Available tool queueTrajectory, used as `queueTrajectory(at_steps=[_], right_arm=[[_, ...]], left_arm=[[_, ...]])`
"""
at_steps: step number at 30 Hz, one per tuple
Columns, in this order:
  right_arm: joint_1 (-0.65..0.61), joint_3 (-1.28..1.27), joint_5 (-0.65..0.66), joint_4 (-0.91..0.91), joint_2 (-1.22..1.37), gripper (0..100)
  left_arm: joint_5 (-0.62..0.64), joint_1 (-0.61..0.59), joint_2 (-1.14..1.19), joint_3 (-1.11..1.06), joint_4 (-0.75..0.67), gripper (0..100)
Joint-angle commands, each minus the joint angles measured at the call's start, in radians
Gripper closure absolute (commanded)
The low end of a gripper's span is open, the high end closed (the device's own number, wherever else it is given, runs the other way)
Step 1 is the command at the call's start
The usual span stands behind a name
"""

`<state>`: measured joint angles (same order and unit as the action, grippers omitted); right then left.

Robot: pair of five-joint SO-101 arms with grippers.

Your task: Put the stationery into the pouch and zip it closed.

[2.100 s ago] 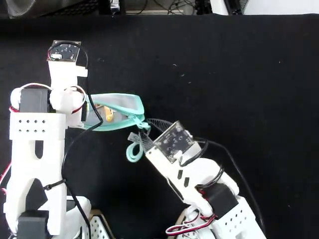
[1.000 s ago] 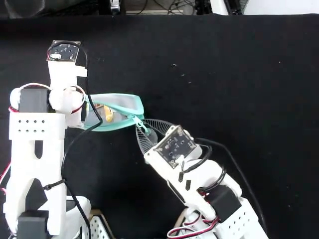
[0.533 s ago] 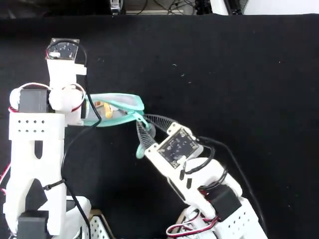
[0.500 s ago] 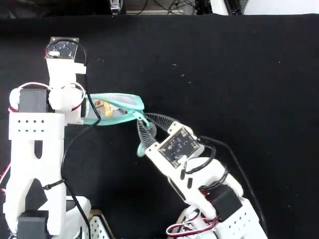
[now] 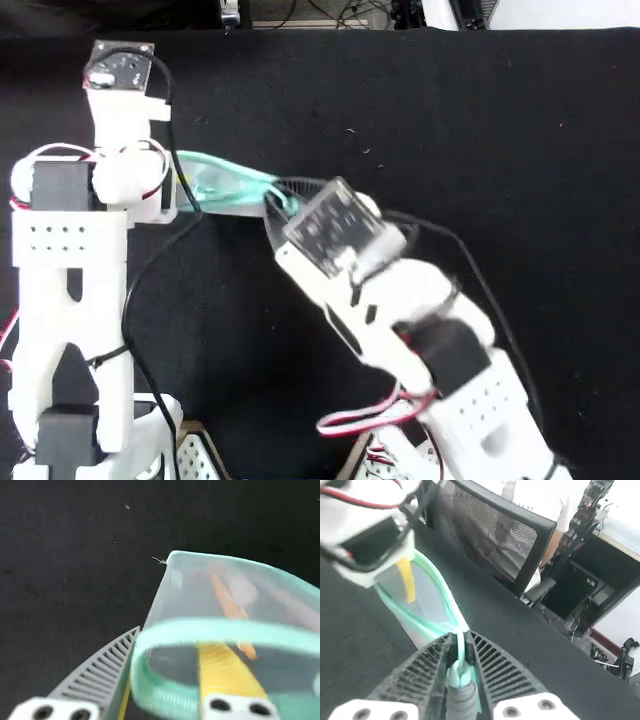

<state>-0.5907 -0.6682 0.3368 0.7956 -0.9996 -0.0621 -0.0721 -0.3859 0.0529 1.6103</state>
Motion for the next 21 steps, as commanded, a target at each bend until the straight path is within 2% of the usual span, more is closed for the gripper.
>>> queueTrajectory(at_steps=[1, 9, 21], right_arm=[[0.015, 0.131, 0.006, -0.003, 0.091, 98.6], [0.015, 0.193, 0.008, -0.003, 0.177, 98.6], [0.015, 0.197, 0.008, -0.002, 0.177, 98.6]], left_arm=[[-0.002, -0.005, -0.017, 0.174, 0.083, 80], [-0.002, -0.013, -0.017, 0.470, 0.147, 80], [-0.003, -0.013, -0.180, 0.466, 0.147, 80]])
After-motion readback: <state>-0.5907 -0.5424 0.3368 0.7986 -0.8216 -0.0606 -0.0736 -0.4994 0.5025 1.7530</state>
